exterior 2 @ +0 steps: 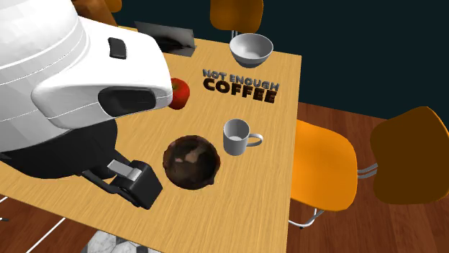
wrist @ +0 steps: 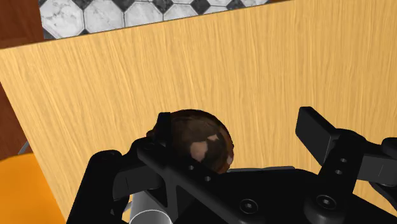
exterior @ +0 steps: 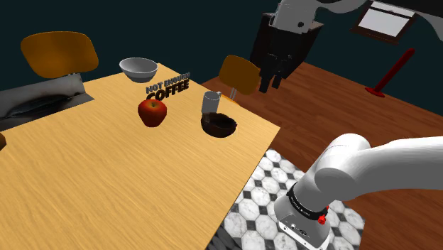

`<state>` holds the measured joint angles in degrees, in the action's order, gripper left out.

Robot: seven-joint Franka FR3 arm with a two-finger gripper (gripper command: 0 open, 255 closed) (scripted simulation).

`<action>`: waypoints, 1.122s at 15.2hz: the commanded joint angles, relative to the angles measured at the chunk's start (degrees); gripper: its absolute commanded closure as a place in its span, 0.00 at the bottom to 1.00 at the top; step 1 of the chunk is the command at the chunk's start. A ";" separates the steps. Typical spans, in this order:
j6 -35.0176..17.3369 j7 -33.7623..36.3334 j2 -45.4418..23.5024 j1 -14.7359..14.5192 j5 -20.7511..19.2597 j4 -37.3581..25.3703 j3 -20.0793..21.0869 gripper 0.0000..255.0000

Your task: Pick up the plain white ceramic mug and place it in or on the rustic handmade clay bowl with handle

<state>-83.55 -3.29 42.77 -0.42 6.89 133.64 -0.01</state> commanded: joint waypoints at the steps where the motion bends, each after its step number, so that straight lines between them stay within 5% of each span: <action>1: 0.00 0.00 0.00 0.00 0.00 0.00 0.00 0.00; 17: -22.29 -13.31 -31.66 -1.37 -7.92 -8.29 -0.78 0.00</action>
<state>-105.12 -15.94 13.07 -1.71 -0.55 126.64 -0.85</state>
